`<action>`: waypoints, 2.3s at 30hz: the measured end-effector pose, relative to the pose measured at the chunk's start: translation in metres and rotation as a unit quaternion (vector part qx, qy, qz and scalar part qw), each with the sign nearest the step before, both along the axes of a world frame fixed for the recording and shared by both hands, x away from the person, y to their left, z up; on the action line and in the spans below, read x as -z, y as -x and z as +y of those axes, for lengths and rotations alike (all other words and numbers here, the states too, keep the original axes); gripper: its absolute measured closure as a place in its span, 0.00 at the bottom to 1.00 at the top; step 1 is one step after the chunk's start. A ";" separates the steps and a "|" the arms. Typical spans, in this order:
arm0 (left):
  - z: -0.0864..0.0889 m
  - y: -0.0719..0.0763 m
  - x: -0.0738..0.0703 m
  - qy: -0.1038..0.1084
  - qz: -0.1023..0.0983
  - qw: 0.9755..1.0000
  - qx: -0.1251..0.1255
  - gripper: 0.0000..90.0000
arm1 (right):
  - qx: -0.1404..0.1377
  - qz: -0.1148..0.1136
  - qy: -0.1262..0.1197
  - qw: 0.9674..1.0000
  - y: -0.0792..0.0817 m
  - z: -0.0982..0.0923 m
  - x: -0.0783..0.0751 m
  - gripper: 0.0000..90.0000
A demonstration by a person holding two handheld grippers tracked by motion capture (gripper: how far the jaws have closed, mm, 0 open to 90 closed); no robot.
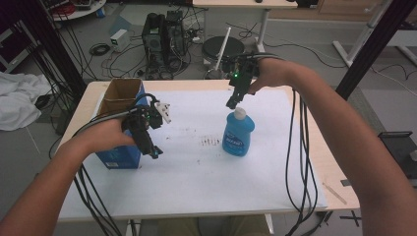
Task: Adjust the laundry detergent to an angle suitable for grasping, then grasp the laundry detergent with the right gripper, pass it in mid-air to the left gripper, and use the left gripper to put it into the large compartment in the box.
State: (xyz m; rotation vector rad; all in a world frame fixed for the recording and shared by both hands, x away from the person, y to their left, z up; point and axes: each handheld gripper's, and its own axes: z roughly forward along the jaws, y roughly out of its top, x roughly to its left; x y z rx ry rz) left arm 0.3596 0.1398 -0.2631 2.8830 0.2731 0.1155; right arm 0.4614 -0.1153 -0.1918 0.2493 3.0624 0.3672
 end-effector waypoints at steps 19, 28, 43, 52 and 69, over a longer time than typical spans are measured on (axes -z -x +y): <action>-0.006 -0.001 0.000 -0.011 -0.002 1.000 0.011 0.13 | 0.053 -0.003 -0.001 0.999 0.017 -0.069 -0.005 0.13; -0.007 0.002 0.001 0.007 -0.002 1.000 -0.006 0.13 | 0.069 0.001 -0.008 0.998 0.026 -0.098 0.004 0.13; -0.010 0.009 -0.001 0.007 -0.010 1.000 0.003 0.13 | 0.095 -0.019 -0.013 0.995 0.037 -0.115 0.013 0.13; -0.013 0.006 -0.001 0.003 -0.009 1.000 0.007 0.13 | 0.119 -0.027 -0.032 0.992 0.044 -0.126 0.021 0.13; -0.017 0.002 0.005 -0.002 -0.010 1.000 0.010 0.13 | 0.147 0.000 -0.087 0.985 0.054 -0.136 0.054 0.13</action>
